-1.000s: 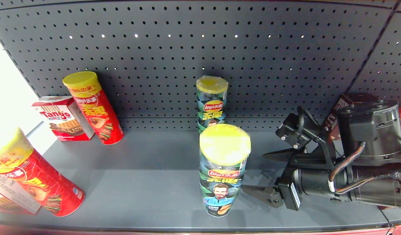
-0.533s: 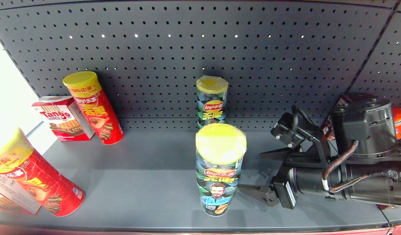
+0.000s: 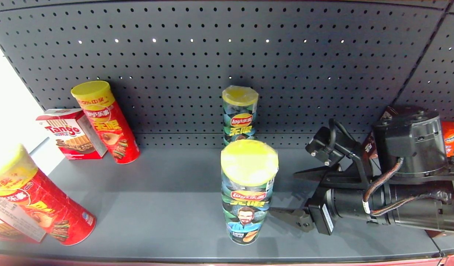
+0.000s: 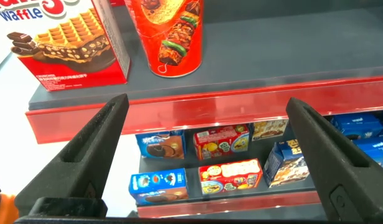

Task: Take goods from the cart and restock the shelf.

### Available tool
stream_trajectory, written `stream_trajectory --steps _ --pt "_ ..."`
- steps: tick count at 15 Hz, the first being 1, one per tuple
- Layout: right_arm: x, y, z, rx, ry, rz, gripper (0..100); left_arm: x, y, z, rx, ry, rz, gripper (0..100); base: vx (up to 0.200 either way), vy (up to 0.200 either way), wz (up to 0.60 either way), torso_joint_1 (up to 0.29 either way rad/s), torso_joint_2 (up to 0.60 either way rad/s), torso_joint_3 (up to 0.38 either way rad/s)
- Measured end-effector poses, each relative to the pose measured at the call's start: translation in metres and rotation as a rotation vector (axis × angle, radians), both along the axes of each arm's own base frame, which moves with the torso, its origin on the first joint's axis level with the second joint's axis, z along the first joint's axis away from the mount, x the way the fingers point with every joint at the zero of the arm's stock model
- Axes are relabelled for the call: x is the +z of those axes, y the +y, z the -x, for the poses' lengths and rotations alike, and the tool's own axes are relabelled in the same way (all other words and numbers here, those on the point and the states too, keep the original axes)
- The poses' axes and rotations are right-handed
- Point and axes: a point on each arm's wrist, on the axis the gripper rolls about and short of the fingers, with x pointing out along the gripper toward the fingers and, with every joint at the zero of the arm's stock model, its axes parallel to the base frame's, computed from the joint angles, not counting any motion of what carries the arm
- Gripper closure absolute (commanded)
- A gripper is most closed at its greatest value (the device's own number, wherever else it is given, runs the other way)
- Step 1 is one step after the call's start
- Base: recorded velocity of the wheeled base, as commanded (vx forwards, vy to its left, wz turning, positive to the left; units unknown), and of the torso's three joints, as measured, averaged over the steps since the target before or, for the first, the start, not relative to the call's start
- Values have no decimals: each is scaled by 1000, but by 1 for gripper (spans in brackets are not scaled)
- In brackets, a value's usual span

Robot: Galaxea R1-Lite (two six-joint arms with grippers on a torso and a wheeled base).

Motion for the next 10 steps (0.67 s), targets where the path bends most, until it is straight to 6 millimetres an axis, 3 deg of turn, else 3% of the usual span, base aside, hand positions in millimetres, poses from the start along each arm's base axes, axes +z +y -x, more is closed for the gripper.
stream_trajectory --steps 7,10 --pt "-1 -2 0 -8 -11 -9 0 0 0 0 1 0 0 0 0 0 0 0 0 0" --pt "17 -26 -1 -108 -73 -54 0 0 0 0 1 0 0 0 0 0 0 0 0 0"
